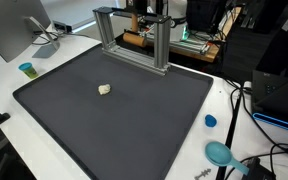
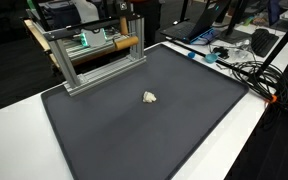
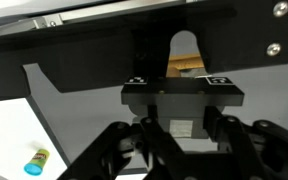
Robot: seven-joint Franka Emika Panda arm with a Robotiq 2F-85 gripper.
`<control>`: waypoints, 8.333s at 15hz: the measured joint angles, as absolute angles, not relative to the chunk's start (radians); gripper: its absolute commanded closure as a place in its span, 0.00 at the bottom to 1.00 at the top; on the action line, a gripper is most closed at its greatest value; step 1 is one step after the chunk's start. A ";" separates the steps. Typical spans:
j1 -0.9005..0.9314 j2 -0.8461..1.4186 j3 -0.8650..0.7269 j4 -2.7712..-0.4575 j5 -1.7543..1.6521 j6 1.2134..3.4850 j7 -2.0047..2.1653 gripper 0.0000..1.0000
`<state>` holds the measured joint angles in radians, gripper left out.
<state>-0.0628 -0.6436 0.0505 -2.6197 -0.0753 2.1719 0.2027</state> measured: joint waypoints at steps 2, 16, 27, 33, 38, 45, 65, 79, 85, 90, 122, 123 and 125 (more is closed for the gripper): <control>-0.087 -0.615 0.050 -2.595 -0.076 2.221 0.216 0.78; -0.106 -0.322 0.062 -2.320 -0.095 2.222 0.247 0.78; -0.093 -0.172 0.088 -2.267 -0.161 2.323 0.391 0.78; -0.089 0.027 0.055 -2.118 -0.162 2.337 0.445 0.53; -0.077 0.061 0.028 -2.093 -0.160 2.340 0.445 0.78; -0.055 0.134 0.003 -2.109 -0.110 2.447 0.494 0.78; -0.017 0.185 -0.057 -2.131 -0.137 2.459 0.597 0.78; -0.006 0.265 -0.077 -2.031 -0.137 2.457 0.598 0.78; -0.006 0.311 -0.096 -1.976 -0.137 2.458 0.599 0.78; 0.001 0.325 -0.097 -1.957 -0.134 2.432 0.594 0.78; 0.012 0.063 -0.034 -1.906 -0.072 1.931 -0.048 0.78; 0.012 0.063 -0.029 -1.902 -0.071 1.931 -0.098 0.78; 0.012 0.064 -0.023 -1.898 -0.070 1.931 -0.205 0.53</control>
<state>0.0123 0.0635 -0.0231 -1.8979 -0.0705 1.9307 -0.2050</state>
